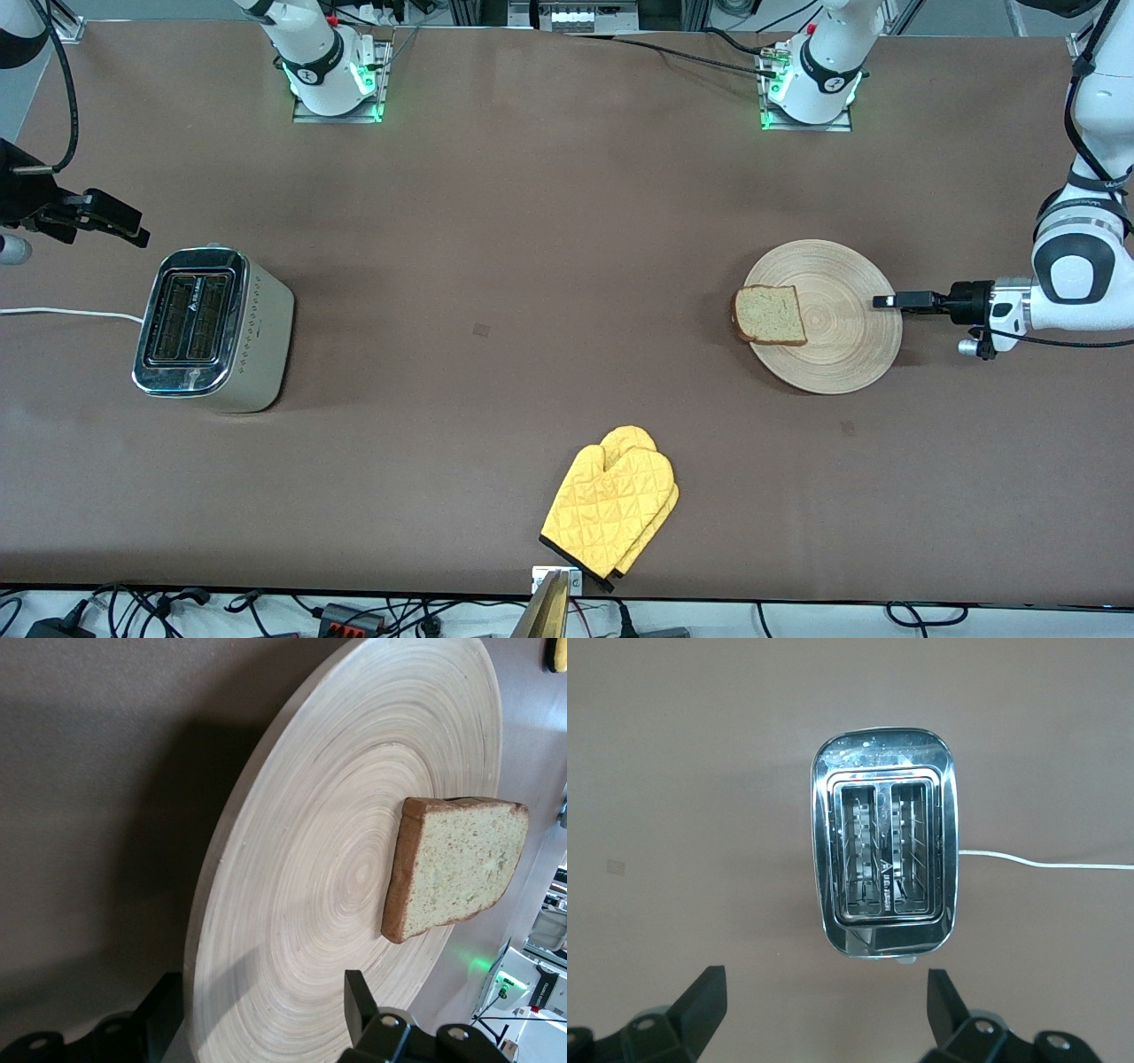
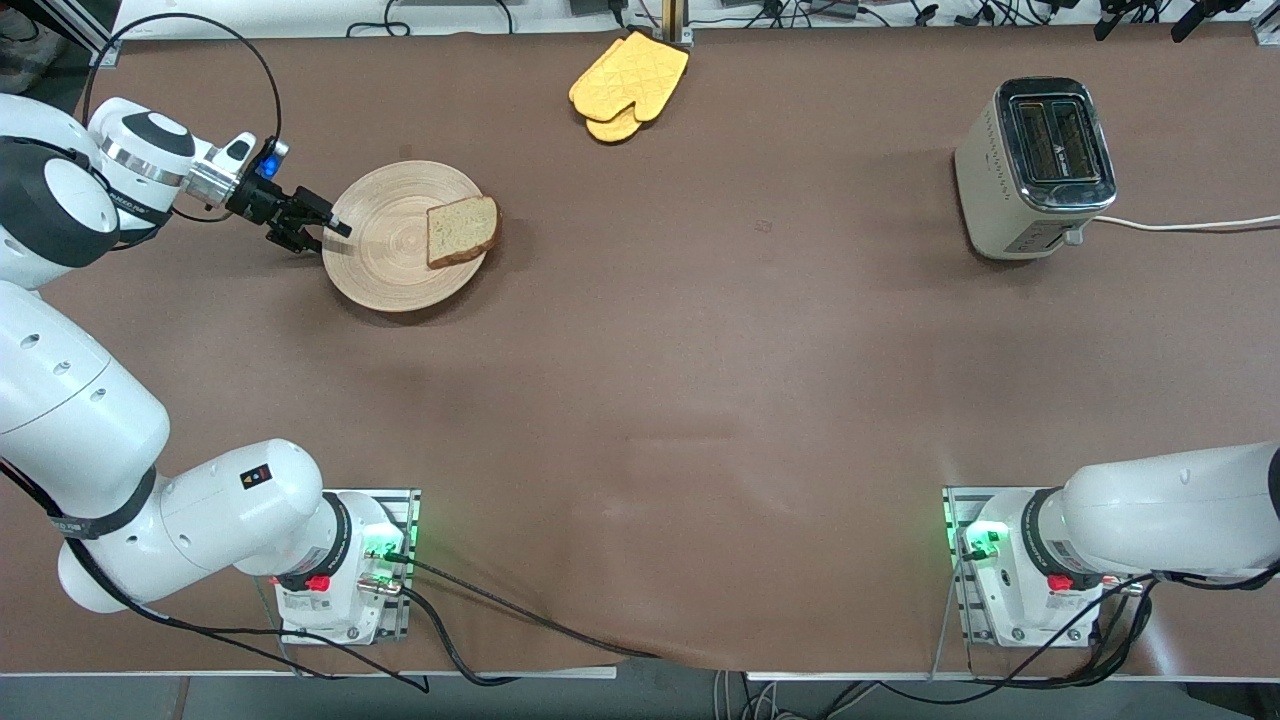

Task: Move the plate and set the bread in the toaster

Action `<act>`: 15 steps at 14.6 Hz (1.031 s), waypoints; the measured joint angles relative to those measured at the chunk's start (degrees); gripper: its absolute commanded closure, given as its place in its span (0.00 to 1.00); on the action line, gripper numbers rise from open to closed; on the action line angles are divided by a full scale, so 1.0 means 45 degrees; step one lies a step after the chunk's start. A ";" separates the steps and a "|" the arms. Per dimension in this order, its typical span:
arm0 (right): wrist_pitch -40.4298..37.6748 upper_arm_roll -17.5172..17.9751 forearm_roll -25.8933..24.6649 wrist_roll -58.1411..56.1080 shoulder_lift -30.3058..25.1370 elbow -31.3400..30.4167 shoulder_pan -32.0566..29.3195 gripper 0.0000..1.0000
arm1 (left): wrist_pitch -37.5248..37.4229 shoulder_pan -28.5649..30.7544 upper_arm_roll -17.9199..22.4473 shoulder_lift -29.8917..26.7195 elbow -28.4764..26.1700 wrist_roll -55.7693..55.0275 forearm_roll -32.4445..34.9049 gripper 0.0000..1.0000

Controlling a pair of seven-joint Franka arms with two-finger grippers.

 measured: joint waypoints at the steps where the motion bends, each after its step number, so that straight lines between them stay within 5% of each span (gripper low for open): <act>1: -0.0011 0.0000 0.0000 -0.0009 -0.0003 0.0000 0.0000 0.00 | 0.0000 0.0000 -0.0002 0.0003 -0.0012 0.0067 -0.0019 0.42; 7: -0.0195 0.0001 0.0000 -0.0441 -0.0030 -0.0004 0.0000 0.00 | 0.0007 0.0001 -0.0005 0.0009 -0.0014 0.0988 -0.0022 0.78; 15: -0.0238 -0.0002 0.0000 -0.0443 -0.0137 -0.0004 -0.0002 0.00 | -0.1058 -0.0251 -0.0379 -0.0020 0.0466 0.3213 -0.0451 0.98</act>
